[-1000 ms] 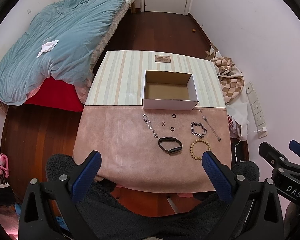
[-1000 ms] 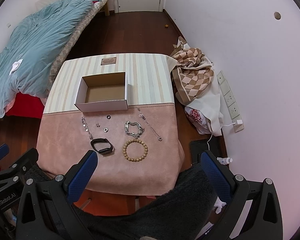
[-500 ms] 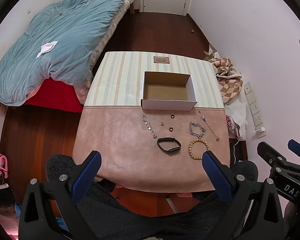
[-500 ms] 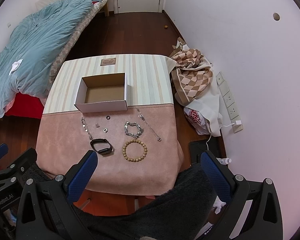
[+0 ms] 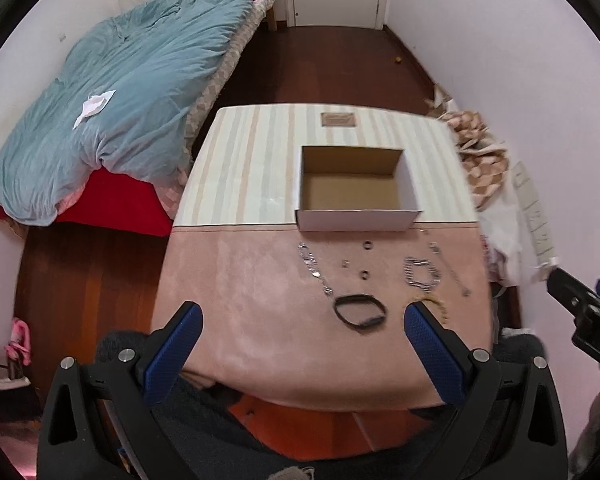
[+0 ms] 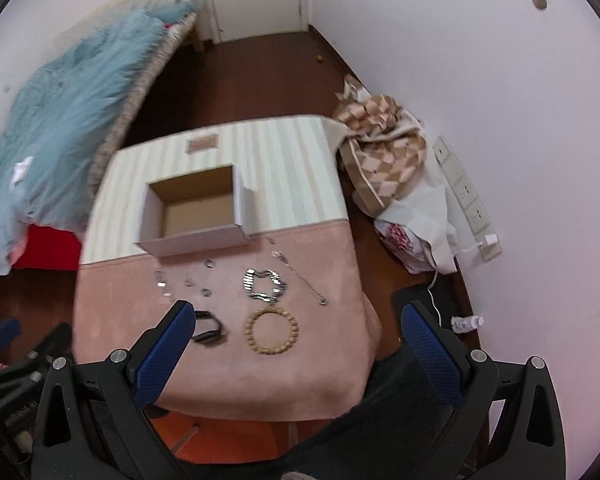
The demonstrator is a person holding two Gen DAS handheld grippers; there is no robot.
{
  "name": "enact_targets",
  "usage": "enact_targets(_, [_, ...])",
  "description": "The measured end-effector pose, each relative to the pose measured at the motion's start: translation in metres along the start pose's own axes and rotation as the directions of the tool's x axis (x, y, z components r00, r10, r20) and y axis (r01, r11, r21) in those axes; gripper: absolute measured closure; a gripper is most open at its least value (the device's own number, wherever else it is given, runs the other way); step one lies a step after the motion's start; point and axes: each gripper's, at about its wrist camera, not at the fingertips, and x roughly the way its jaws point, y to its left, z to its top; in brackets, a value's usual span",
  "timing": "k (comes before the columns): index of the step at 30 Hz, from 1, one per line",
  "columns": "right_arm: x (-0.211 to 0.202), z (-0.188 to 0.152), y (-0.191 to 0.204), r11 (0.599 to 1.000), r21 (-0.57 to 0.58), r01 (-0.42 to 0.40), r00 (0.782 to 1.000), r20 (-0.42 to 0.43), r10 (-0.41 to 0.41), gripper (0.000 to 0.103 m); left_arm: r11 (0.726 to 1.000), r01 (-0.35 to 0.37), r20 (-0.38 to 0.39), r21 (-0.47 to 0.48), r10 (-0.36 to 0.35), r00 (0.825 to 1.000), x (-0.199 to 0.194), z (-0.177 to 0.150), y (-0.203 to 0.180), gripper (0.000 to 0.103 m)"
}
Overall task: Organize jewelry
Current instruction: 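Grasp the black watch band with the left tool while the right tool grasps the wooden bead bracelet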
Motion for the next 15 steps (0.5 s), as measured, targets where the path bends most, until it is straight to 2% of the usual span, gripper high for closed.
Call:
enact_targets(2, [0.030, -0.002, -0.004, 1.000, 0.008, 0.009, 0.999, -0.035, -0.009, 0.000, 1.000, -0.014, -0.039, 0.013, 0.014, 0.999, 0.027, 0.002, -0.003, 0.000])
enact_targets(5, [0.074, -0.011, -0.006, 0.999, -0.008, 0.042, 0.997, -0.069, -0.042, 0.000, 1.000, 0.027, -0.140, 0.006, -0.026, 0.990, 0.073, 0.000, -0.006, 0.001])
enact_targets(7, [0.110, -0.018, -0.007, 0.999, -0.010, 0.041, 0.991, -0.131, -0.042, 0.008, 0.998, 0.055, -0.214, 0.004, -0.053, 0.975, 0.106, -0.004, -0.011, 0.001])
enact_targets(11, [0.162, -0.036, -0.006, 1.000, -0.009, 0.023, 0.974, -0.227, -0.024, 0.018, 0.997, 0.080, -0.293, -0.018, -0.082, 0.953, 0.151, -0.017, -0.017, 0.001])
enact_targets(13, [0.179, -0.043, -0.006, 0.999, -0.016, 0.033, 0.968, -0.249, -0.036, 0.021, 0.995, 0.093, -0.329, -0.043, -0.102, 0.939, 0.171, -0.023, -0.019, 0.006])
enact_targets(15, [0.192, -0.048, -0.006, 1.000, -0.014, 0.024, 0.964, -0.266, -0.026, 0.026, 0.993, 0.096, -0.371, -0.064, -0.113, 0.922, 0.190, -0.027, -0.020, 0.017])
